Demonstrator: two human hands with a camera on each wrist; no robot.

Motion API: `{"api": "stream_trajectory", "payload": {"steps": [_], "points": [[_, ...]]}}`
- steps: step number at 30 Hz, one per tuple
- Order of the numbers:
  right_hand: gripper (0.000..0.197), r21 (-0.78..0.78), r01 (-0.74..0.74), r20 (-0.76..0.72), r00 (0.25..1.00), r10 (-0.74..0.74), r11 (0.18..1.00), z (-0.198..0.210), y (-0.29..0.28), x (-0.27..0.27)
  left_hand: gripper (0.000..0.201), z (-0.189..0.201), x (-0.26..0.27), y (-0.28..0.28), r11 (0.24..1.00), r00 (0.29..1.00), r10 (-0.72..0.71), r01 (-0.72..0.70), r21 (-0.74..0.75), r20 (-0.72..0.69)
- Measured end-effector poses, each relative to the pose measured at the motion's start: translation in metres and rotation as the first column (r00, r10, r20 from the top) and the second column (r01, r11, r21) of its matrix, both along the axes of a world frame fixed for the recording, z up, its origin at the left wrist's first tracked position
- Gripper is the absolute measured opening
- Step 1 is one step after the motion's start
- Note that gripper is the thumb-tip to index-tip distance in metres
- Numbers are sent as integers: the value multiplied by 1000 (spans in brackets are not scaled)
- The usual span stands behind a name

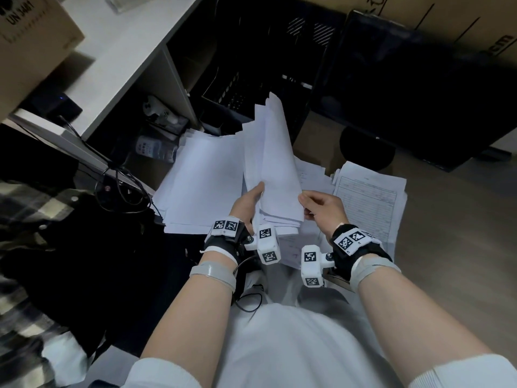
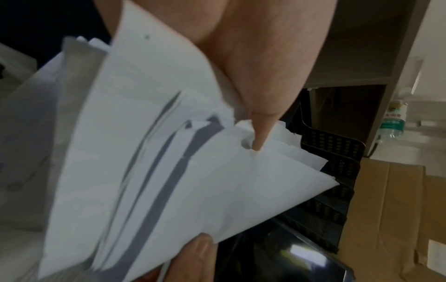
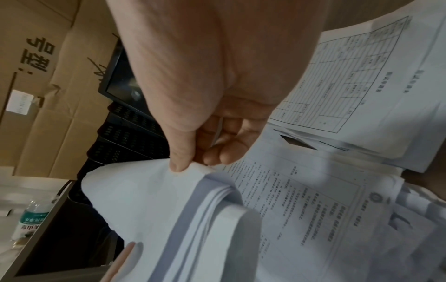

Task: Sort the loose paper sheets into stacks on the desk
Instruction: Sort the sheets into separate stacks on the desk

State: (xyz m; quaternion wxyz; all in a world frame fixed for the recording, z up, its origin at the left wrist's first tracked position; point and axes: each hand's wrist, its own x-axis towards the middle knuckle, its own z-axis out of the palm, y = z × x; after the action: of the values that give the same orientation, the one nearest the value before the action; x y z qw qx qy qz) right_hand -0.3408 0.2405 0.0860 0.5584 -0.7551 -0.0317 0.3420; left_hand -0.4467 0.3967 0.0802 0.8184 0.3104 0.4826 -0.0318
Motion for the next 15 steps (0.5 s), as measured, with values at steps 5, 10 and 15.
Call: {"api": "stream_trajectory", "payload": {"steps": [5, 10, 15], "points": [[11, 15, 41, 17, 999, -41, 999, -1, -3, 5, 58, 6, 0, -9, 1000, 1000, 11, -10, 23, -21], [10, 30, 13, -23, 1000, -13, 999, -4, -8, 16, 91, 8, 15, -22, 925, 996, -53, 78, 371, -79], [15, 48, 11, 15, 1000, -11, 999, -6, -17, 28, 100, 15, 30, -37, 906, 988, -83, 129, 403, -130]]}}
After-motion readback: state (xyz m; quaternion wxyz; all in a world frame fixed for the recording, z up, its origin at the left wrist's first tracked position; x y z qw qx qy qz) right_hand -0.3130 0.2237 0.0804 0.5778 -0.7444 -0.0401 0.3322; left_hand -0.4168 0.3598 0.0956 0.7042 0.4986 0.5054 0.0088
